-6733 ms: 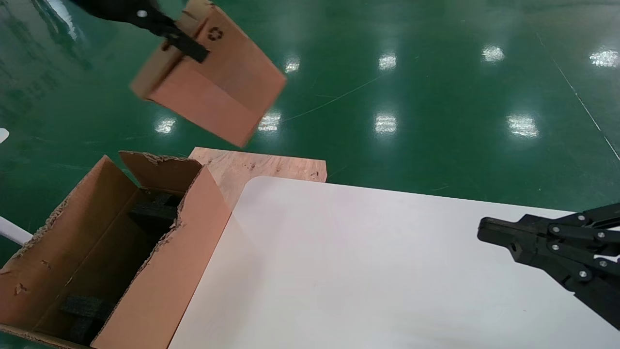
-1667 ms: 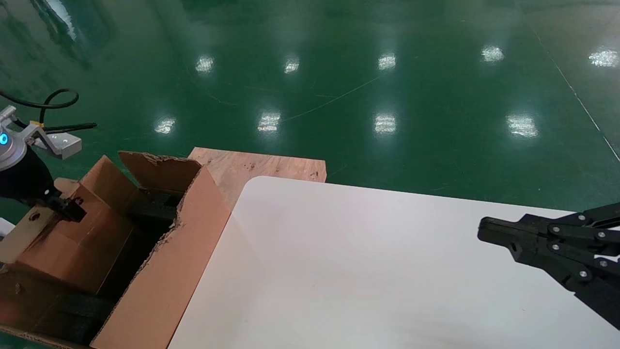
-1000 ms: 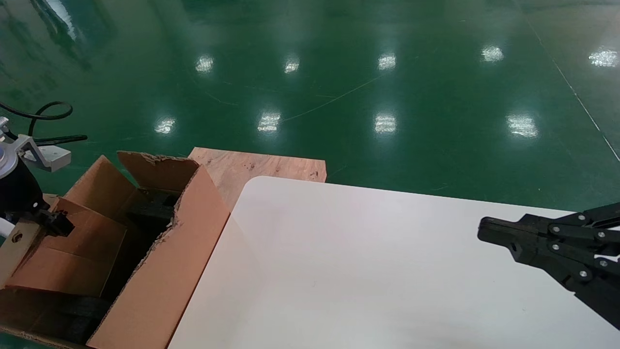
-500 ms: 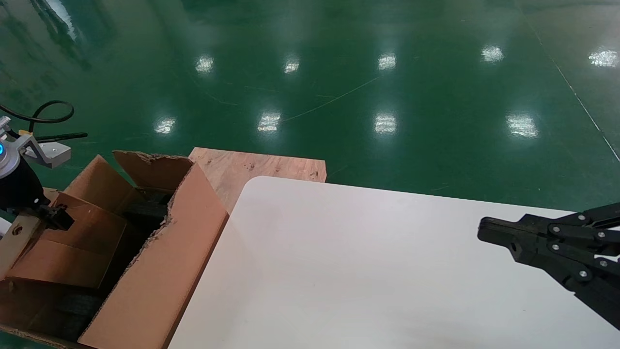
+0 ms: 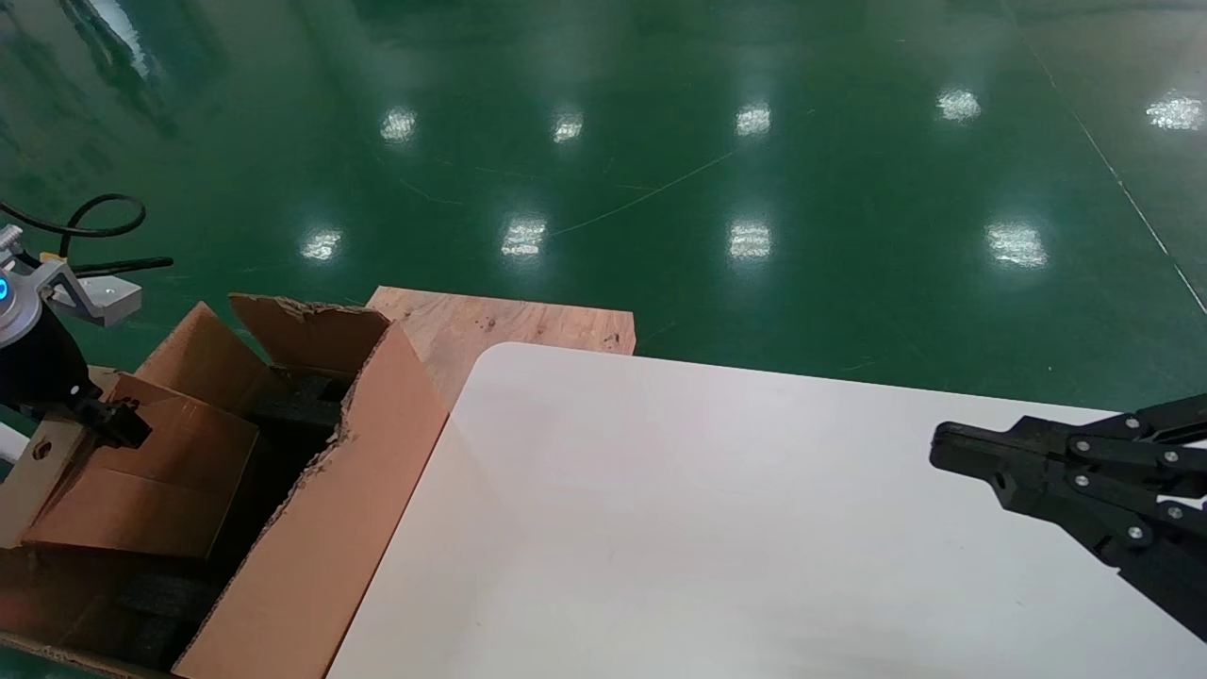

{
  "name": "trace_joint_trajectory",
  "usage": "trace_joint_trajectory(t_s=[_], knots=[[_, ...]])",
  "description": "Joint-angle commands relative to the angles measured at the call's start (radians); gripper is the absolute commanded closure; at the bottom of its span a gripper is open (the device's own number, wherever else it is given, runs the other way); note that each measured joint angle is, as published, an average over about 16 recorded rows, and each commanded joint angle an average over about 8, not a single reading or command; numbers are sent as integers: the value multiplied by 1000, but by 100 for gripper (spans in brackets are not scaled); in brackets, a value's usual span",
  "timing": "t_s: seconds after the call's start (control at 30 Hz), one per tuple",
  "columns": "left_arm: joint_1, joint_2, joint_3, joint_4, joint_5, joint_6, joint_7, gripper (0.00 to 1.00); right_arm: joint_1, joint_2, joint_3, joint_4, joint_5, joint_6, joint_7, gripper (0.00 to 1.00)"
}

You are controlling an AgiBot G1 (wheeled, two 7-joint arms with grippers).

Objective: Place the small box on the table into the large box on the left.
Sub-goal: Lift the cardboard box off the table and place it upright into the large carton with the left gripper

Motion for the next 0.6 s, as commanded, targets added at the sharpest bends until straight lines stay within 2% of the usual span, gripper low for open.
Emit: trace_joint_trajectory(t_s=[0.03,0.6], knots=[[0,0,0,0,0,0,0,0,0,0,0,0,0,0,0,0],[0,1,2,2,2,0,-2,0,0,0,0,0,0,0,0,0]])
